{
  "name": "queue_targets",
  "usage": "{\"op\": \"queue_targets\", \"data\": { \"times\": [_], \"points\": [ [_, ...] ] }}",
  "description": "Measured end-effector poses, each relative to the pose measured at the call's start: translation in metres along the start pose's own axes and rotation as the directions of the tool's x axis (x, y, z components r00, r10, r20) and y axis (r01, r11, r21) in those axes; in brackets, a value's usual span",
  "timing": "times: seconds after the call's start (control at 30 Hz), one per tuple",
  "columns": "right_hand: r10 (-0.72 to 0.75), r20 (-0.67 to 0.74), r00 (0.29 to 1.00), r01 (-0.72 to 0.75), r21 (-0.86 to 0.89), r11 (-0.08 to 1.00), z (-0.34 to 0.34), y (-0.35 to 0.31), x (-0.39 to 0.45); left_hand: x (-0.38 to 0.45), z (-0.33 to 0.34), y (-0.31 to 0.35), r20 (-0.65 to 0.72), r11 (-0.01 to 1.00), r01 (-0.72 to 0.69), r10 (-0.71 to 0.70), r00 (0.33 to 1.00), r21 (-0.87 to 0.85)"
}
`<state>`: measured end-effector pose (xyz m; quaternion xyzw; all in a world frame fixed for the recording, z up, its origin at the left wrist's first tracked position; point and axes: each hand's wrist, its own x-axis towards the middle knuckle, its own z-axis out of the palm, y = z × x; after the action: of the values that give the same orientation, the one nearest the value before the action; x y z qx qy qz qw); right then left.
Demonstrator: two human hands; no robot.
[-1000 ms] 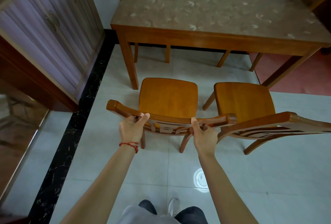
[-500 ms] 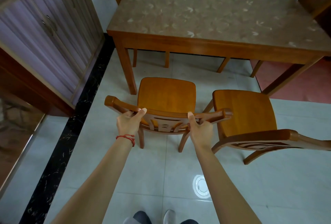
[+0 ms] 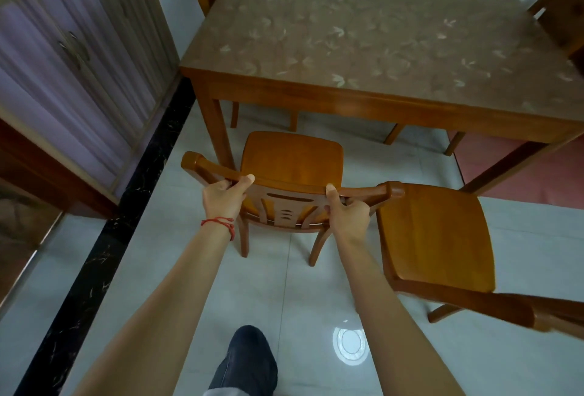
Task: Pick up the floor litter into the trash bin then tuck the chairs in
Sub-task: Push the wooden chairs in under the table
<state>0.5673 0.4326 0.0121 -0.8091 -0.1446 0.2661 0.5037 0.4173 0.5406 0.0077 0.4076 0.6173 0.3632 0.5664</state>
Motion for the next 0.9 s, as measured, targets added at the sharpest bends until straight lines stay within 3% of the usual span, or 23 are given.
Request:
{"op": "queue_targets", "data": {
  "times": [0.43,0.9],
  "points": [
    [0.055,-0.079,0.995,-0.053,0.017,0.998,0.049,-0.049,0.101,0.103,0.058,0.043,0.052,0.996,-0.063,0.059,0.997,0.069],
    [-0.011,-0.058,0.998,0.013,0.033,0.999,0.083,-0.088,0.187,0.182,0.108,0.082,0.056,0.998,-0.061,0.059,0.997,0.035]
  ]
}}
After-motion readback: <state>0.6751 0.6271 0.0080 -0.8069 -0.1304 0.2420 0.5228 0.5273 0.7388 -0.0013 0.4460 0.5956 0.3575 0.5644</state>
